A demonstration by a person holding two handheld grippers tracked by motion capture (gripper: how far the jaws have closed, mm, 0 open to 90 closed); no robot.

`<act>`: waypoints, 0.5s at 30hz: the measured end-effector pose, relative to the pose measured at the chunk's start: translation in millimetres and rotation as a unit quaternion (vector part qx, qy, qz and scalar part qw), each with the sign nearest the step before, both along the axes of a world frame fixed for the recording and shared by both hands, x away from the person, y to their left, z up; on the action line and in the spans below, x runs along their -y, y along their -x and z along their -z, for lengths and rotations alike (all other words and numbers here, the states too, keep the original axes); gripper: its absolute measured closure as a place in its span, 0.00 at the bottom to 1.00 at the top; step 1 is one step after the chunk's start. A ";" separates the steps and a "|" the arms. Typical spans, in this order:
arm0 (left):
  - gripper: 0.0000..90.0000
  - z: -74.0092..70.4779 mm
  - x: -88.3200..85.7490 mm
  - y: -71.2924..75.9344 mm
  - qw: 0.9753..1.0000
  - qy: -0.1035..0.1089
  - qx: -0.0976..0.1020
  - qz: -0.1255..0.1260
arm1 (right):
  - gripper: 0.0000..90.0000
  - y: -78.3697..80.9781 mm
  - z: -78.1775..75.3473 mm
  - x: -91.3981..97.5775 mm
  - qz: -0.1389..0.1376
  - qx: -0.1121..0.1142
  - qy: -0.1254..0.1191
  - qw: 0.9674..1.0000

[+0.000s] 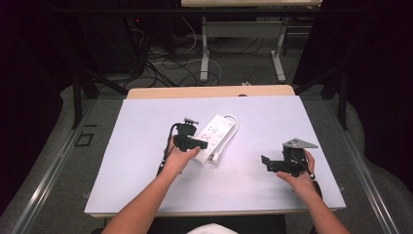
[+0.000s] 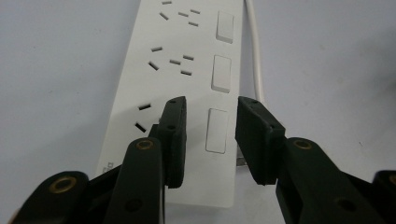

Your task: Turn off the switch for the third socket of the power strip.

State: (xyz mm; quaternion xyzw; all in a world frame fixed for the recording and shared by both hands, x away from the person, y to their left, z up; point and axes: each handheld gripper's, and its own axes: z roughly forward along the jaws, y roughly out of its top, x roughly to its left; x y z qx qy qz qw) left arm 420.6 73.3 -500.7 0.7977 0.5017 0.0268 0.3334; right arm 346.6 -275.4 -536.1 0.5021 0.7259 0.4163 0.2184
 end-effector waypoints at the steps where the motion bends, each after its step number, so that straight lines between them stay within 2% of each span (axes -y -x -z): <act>1: 0.69 0.1 0.3 0.3 1.000 -0.001 0.008 -0.005 | 0.03 0.0 -0.1 0.0 0.000 0.001 -0.001 1.000; 2: 0.67 -0.9 -1.2 -0.2 1.000 -0.007 0.012 0.001 | 0.03 -0.1 -0.3 0.6 0.000 0.003 0.000 1.000; 8: 0.64 -4.5 -3.8 0.9 1.000 -0.003 0.012 -0.008 | 0.03 -0.2 -0.1 0.2 -0.001 0.003 0.000 1.000; 9: 0.63 -5.6 -5.5 0.5 1.000 -0.006 0.010 -0.001 | 0.03 -0.2 -0.1 0.1 -0.001 0.003 0.001 1.000; 10: 0.63 -5.7 -4.8 1.2 1.000 -0.004 0.010 -0.009 | 0.03 -0.2 -0.1 0.1 -0.001 0.003 0.001 1.000; 11: 0.62 -6.1 -6.2 0.7 1.000 -0.008 0.014 -0.003 | 0.03 -0.2 -0.1 0.2 -0.001 0.003 0.000 1.000; 15: 0.59 -7.2 -7.5 1.8 1.000 -0.007 0.014 -0.008 | 0.03 0.0 0.0 0.0 0.000 0.000 0.000 1.000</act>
